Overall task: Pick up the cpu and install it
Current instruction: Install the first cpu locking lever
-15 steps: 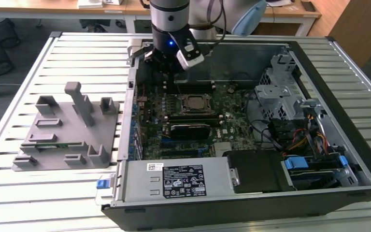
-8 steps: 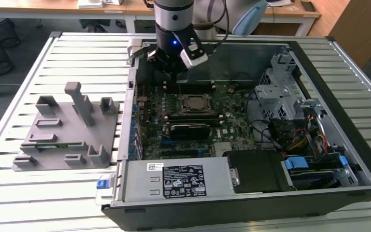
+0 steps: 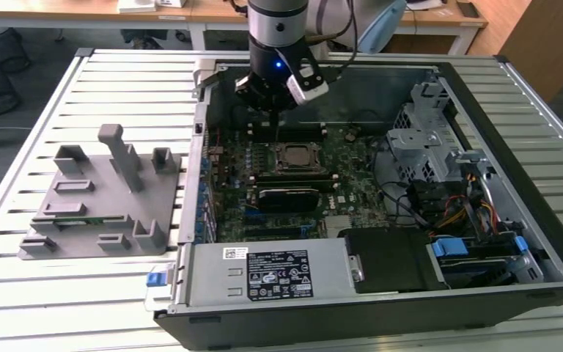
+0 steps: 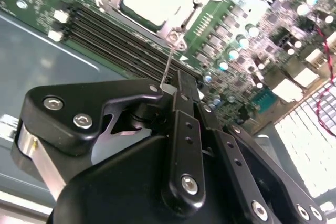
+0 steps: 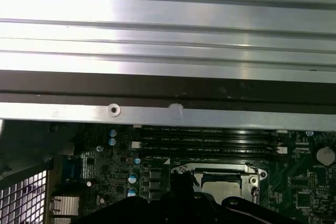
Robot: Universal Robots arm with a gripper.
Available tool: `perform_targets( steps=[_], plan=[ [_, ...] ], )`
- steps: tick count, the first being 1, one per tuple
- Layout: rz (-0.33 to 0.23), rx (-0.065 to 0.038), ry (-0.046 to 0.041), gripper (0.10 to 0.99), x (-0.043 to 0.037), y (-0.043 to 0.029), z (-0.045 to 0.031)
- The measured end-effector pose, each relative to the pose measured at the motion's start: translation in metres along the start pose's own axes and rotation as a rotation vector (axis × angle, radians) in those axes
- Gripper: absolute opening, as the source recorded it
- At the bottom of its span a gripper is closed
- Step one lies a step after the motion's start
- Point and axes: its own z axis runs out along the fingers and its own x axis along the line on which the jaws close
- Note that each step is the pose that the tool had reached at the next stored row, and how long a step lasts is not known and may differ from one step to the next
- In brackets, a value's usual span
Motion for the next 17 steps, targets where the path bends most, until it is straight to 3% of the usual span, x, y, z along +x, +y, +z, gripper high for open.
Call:
perform_targets(
  steps=[3,7,10,13,17],
  plan=[
    [0.000,0.000,0.0002,0.106,-0.0066,-0.0002,0.0004],
    [0.000,-0.002,0.0000,0.106,-0.0080,-0.0018,0.0006],
    [0.000,-0.034,-0.0008,0.106,-0.0080,-0.0059,0.0015],
    [0.001,-0.036,-0.0009,0.106,-0.0092,-0.0069,0.0035],
    [0.001,-0.036,-0.0009,0.106,-0.0176,-0.0074,0.0063]
  ],
)
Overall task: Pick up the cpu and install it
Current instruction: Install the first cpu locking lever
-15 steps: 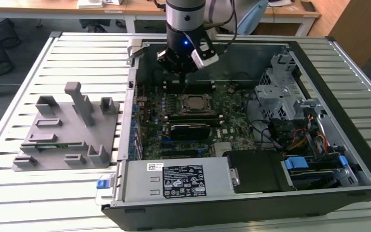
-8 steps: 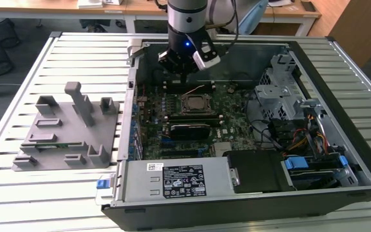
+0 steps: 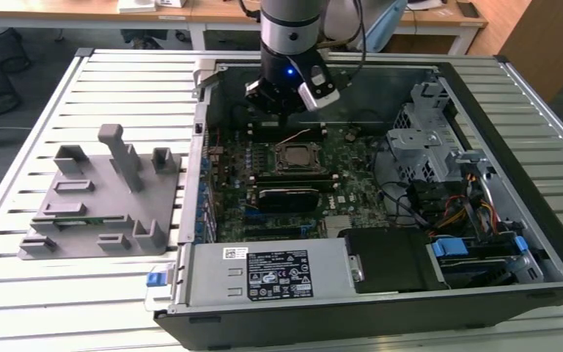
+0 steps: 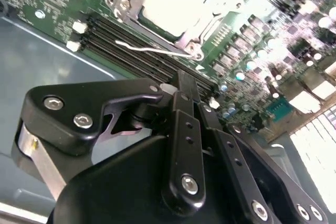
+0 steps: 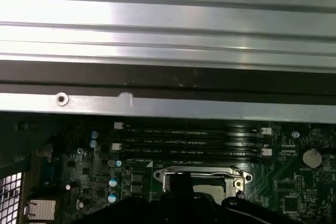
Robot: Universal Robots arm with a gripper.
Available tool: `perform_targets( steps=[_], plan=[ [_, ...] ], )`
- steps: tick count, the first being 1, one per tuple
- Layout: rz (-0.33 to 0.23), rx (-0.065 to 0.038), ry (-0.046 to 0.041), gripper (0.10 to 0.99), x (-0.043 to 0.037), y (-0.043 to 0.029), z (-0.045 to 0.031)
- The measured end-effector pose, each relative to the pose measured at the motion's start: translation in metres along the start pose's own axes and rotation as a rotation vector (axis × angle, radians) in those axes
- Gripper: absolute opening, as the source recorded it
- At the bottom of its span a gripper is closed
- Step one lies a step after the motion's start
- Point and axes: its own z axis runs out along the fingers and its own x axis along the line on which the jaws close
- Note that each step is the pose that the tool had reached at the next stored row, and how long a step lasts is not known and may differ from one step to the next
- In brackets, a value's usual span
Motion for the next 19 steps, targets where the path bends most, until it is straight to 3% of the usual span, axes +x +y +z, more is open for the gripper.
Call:
perform_targets(
  steps=[4,14,19],
  plan=[
    [0.000,0.000,0.0000,0.106,-0.0092,-0.0008,0.0046],
    [-0.003,0.000,0.0007,0.106,-0.0184,-0.0009,0.0117],
    [-0.012,0.009,0.0021,0.106,-0.0205,0.0006,0.0158]
  ],
)
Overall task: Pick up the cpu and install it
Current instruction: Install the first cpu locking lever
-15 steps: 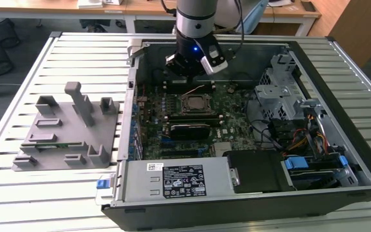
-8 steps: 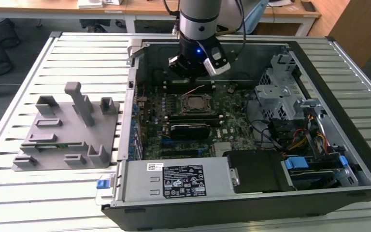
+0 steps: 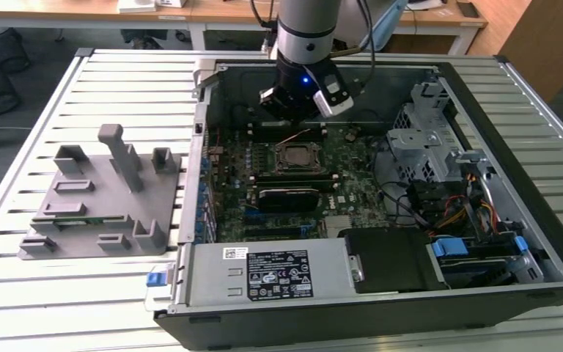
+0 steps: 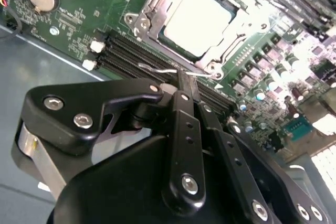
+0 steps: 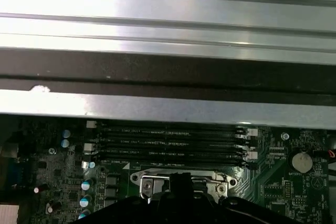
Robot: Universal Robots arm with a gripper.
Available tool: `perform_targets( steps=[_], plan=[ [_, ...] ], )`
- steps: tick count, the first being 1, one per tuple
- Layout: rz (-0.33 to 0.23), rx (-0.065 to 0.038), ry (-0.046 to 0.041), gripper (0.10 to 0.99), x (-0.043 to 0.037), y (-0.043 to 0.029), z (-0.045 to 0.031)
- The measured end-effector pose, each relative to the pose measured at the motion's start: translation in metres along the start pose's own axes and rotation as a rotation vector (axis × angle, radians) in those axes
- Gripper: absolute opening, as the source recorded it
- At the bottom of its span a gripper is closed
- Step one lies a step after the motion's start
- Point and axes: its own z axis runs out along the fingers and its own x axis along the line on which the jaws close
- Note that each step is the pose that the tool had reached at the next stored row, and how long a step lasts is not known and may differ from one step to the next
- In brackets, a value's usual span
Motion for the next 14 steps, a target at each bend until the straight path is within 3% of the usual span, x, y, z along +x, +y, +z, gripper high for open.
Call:
perform_targets(
  steps=[14],
  plan=[
    [0.000,0.000,0.0002,0.106,-0.0067,0.0034,0.0047]
  ],
)
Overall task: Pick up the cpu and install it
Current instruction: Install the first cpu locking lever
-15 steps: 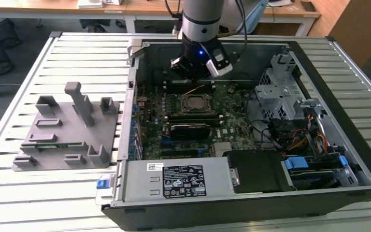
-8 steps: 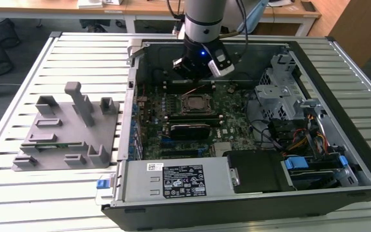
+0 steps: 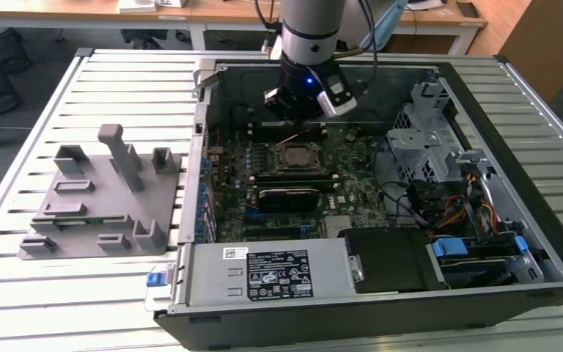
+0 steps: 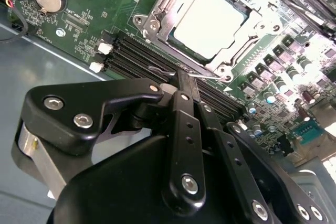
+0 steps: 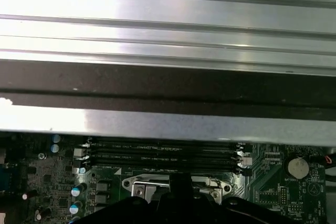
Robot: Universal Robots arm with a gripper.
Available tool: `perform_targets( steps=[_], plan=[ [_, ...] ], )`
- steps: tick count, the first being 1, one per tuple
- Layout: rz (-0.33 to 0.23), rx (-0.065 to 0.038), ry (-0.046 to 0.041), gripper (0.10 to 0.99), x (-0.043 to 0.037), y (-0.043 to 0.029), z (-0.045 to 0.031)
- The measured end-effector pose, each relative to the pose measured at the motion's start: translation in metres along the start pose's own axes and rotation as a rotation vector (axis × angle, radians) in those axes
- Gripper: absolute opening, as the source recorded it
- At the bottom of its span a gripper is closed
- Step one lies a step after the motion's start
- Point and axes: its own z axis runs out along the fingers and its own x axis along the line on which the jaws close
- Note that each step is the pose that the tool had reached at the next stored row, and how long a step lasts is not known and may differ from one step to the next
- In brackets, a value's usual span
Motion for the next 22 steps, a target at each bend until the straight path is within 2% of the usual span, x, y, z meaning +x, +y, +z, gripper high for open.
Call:
perform_targets(
  steps=[11,22],
  plan=[
    [-0.004,0.000,0.0005,0.106,-0.0057,0.0019,0.0034],
    [-0.004,0.000,0.0007,0.106,-0.0109,0.0007,0.0141]
  ],
)
